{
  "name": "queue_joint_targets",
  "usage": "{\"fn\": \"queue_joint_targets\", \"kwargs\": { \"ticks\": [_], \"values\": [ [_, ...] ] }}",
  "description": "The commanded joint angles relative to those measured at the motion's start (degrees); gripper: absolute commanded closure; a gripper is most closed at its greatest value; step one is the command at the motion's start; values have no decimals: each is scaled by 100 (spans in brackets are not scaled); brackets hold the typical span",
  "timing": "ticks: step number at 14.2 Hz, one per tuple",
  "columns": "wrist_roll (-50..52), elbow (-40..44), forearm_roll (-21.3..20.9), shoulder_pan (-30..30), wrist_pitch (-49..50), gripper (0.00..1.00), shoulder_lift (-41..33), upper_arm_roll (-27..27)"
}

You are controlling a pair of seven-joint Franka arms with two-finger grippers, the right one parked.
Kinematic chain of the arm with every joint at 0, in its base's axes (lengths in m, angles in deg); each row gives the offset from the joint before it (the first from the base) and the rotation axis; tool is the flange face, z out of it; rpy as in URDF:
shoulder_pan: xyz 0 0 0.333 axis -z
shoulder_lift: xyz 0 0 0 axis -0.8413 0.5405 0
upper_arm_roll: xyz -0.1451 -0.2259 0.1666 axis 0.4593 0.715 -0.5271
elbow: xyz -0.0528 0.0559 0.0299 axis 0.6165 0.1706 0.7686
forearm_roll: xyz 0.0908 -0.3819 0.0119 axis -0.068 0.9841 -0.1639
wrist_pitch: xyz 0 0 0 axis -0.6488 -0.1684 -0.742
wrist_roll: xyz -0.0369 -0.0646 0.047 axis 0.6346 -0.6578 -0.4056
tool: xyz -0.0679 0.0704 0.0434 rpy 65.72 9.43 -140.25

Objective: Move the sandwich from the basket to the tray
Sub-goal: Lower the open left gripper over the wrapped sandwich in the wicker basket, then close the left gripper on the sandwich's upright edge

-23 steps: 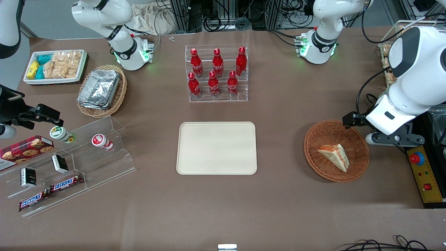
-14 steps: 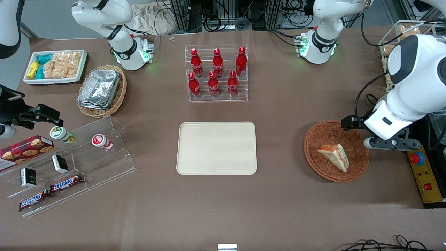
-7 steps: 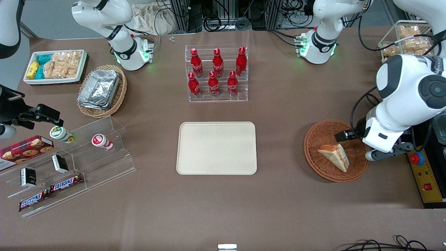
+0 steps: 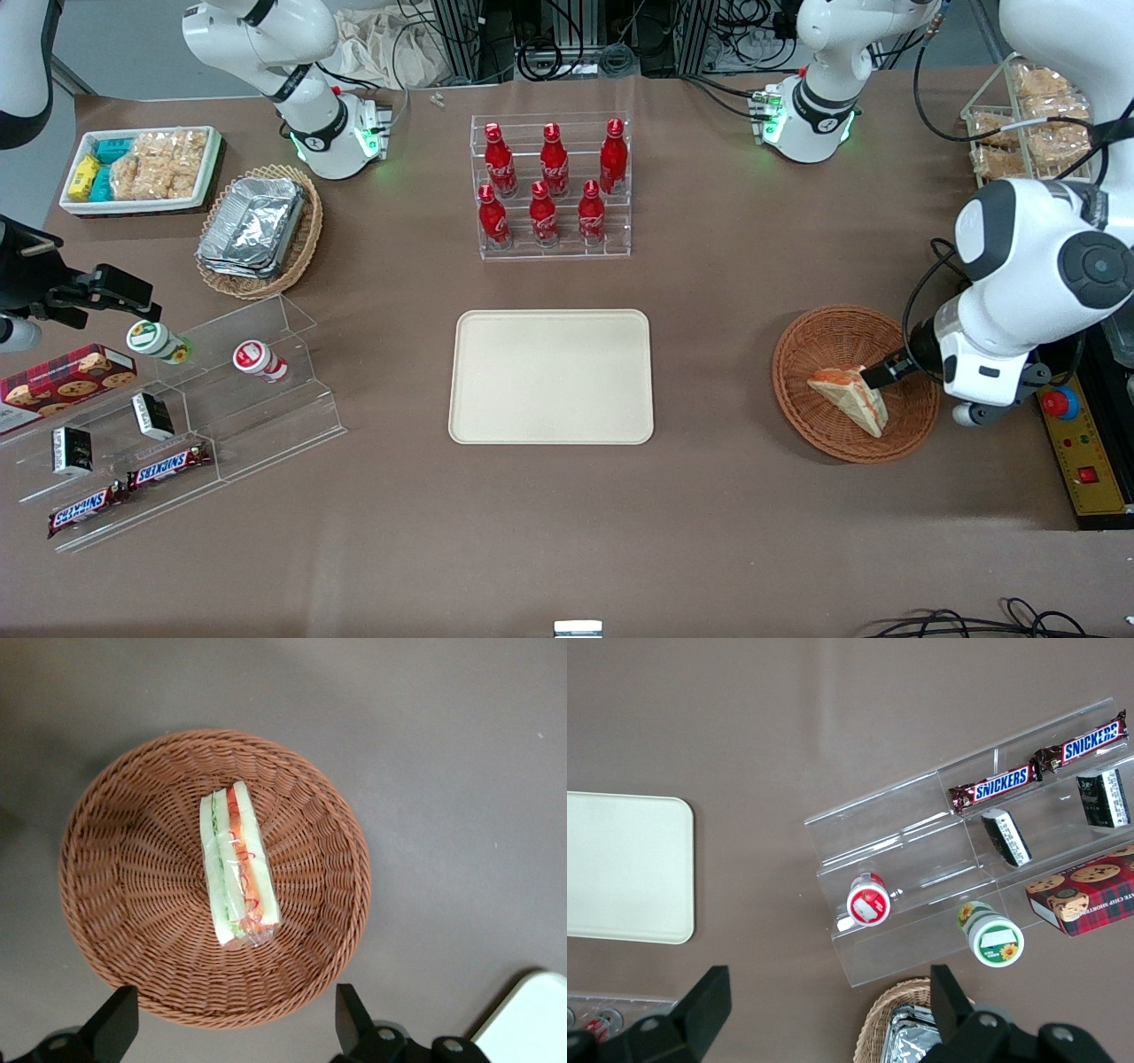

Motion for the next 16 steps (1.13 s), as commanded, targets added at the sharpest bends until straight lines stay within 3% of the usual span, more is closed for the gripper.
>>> {"fn": "queue_joint_targets", "kwargs": {
  "ticks": [1, 6, 16],
  "values": [
    [908, -33, -223, -8, -238, 0, 208, 28],
    [2702, -24, -1286, 106, -520, 0, 779, 46],
    [2959, -86, -1331, 141, -625, 0, 1079, 28]
  ]
}}
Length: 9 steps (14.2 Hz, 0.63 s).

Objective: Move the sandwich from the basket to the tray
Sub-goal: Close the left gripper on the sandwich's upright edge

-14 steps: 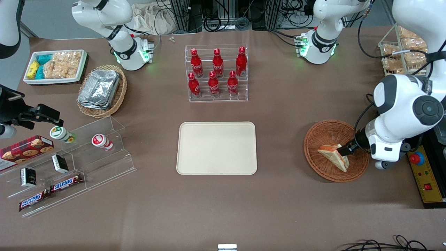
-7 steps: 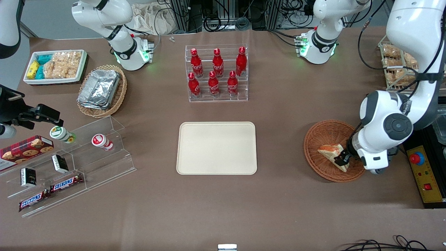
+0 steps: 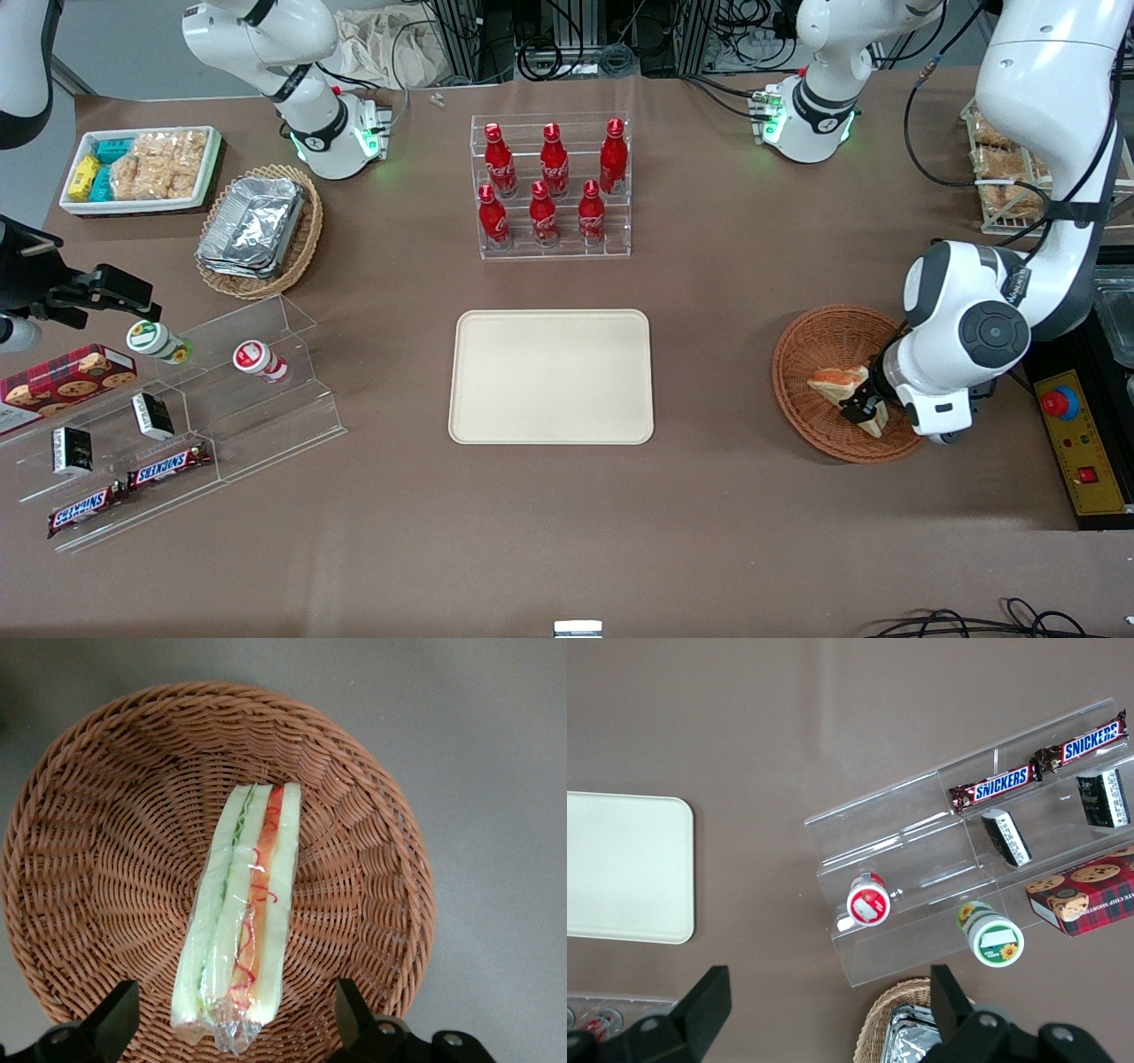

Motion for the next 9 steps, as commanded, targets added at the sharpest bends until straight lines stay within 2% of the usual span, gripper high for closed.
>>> {"fn": "queue_joint_targets", "kwargs": {
  "ticks": [1, 9],
  "values": [
    [242, -87, -172, -4, -170, 0, 75, -4],
    [242, -298, -401, -13, -521, 0, 251, -92]
  ]
}}
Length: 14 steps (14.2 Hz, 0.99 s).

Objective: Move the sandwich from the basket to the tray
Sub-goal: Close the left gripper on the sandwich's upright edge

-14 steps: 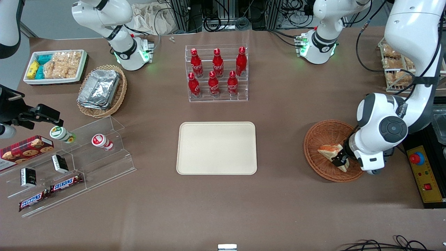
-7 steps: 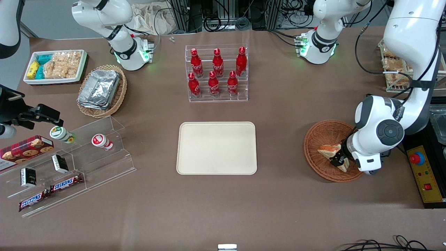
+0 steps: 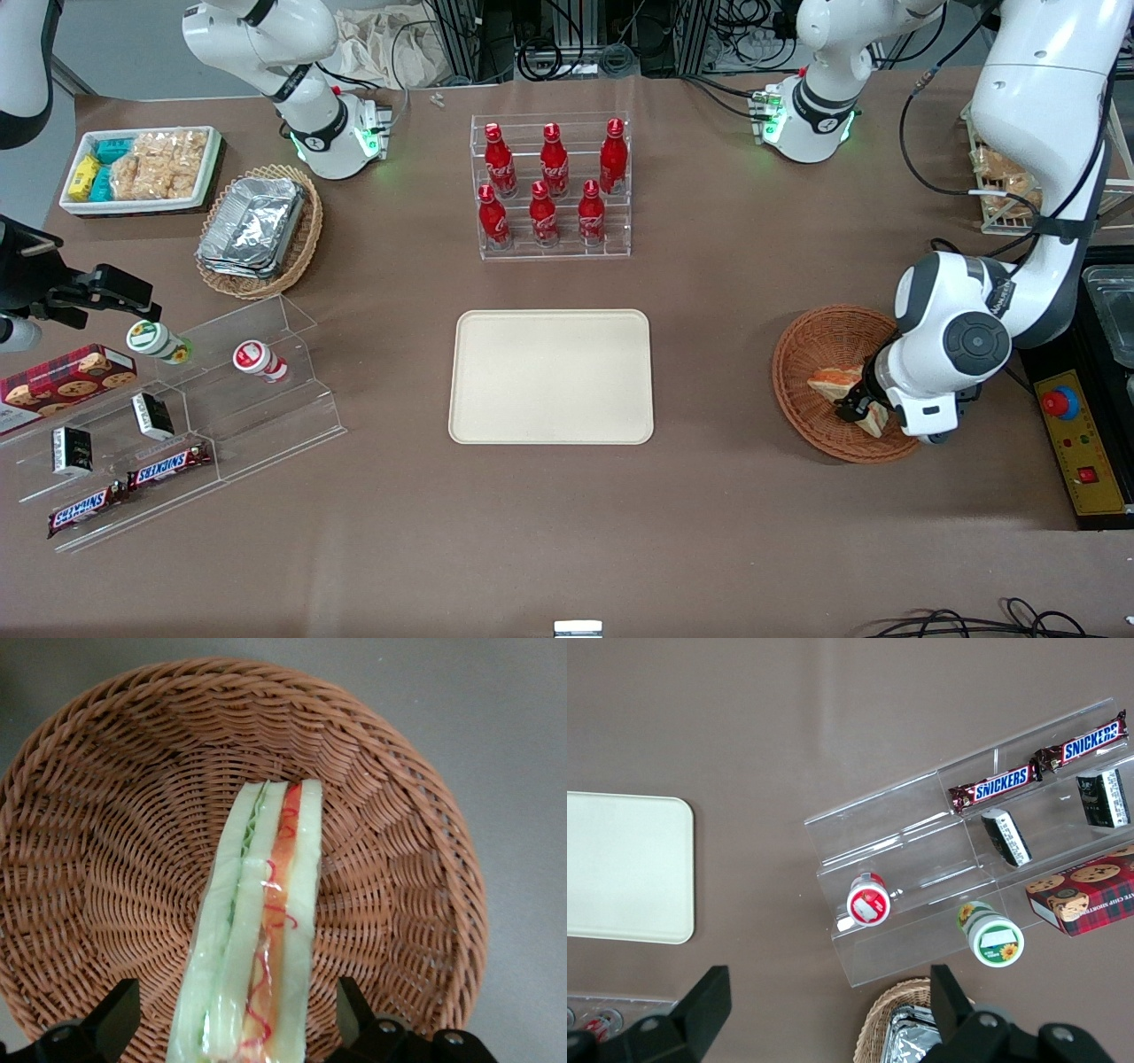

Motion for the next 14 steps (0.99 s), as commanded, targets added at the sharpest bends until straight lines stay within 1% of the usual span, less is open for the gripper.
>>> {"fn": "queue_joint_targets", "kwargs": {
  "ticks": [1, 2, 4, 6, 7, 8, 9, 12, 14],
  "values": [
    [226, -123, -193, -6, -261, 0, 11, 6],
    [226, -123, -193, -6, -261, 7, 20, 6],
    [235, -123, -193, -6, -261, 36, 20, 6],
    [235, -123, -193, 2, -261, 71, 20, 6],
    [235, -114, -193, 2, -261, 83, 11, 6],
    [235, -114, -193, -6, -252, 91, 3, -3],
    [244, -80, -193, -15, -243, 94, -32, -3],
    [305, 52, -176, -24, -147, 94, -164, 6],
    [288, 236, -167, -15, 255, 94, -217, 24]
  ]
}}
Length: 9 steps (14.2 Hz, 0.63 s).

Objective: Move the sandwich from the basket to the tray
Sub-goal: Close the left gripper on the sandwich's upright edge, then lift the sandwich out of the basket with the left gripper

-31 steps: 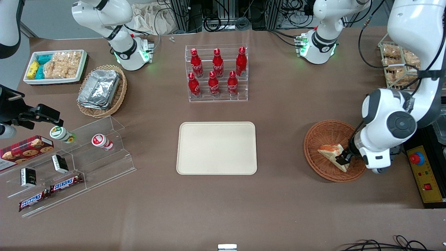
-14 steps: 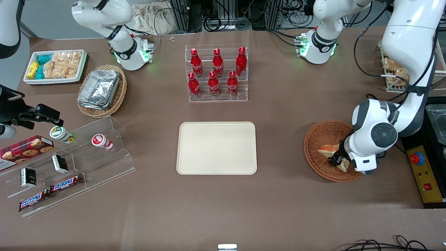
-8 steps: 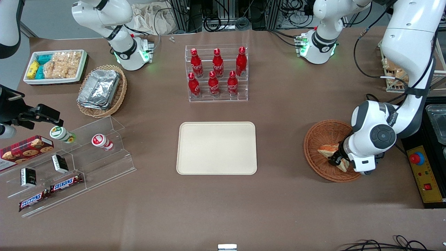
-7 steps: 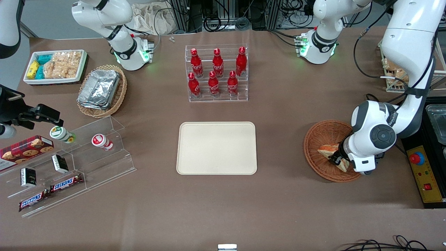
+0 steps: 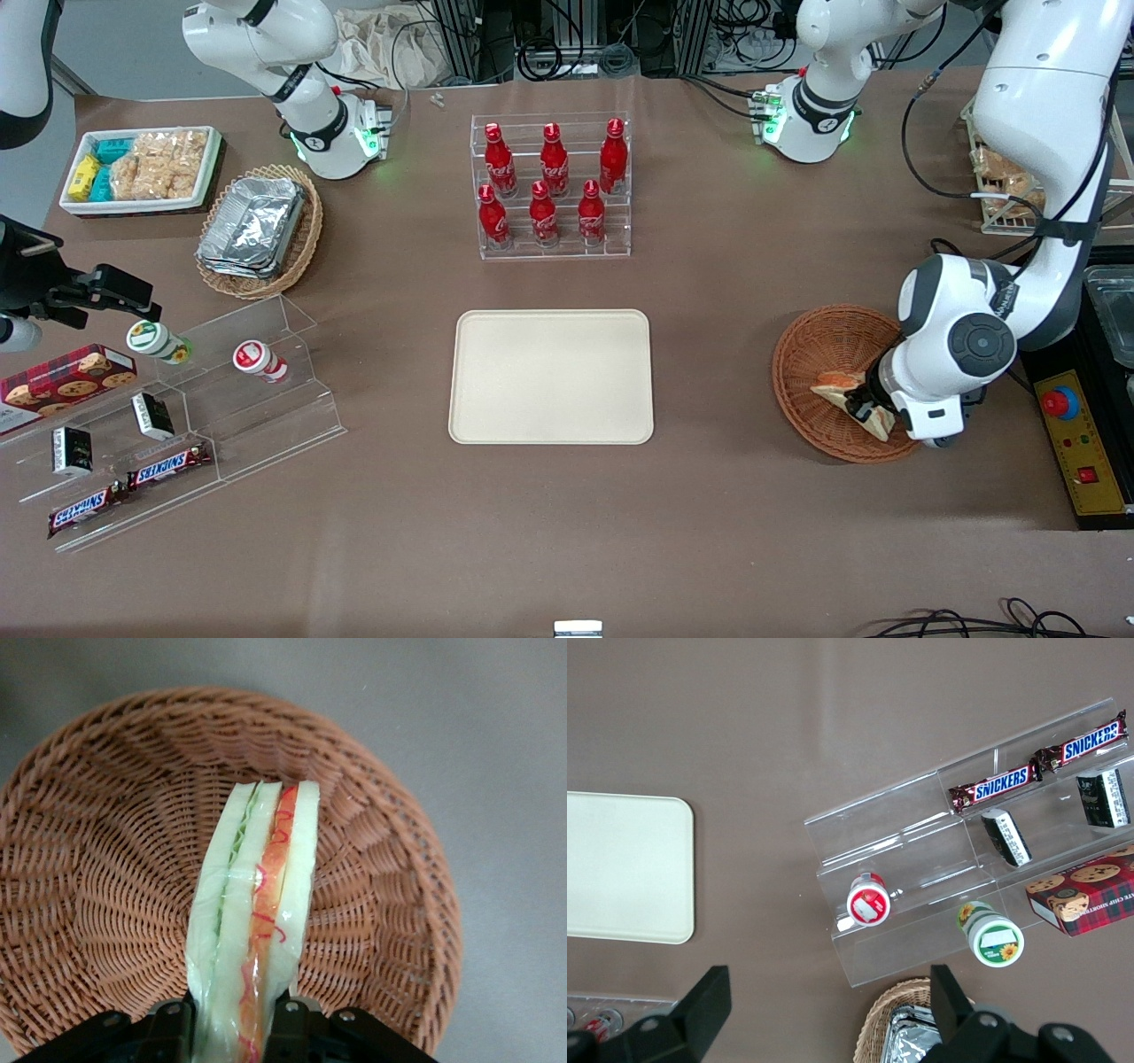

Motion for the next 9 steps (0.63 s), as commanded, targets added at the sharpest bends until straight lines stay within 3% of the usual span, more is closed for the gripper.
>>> {"fn": "queue_joint_targets", "kwargs": {
  "ticks": [1, 4, 7, 9],
  "values": [
    [197, 190, -130, 1, 500, 94, -233, 39],
    [127, 585, -51, 27, 1238, 94, -461, 135],
    [74, 1339, -25, 10, 2484, 94, -514, 626],
    [-477, 1920, 255, 10, 3267, 99, -514, 803]
  ]
}}
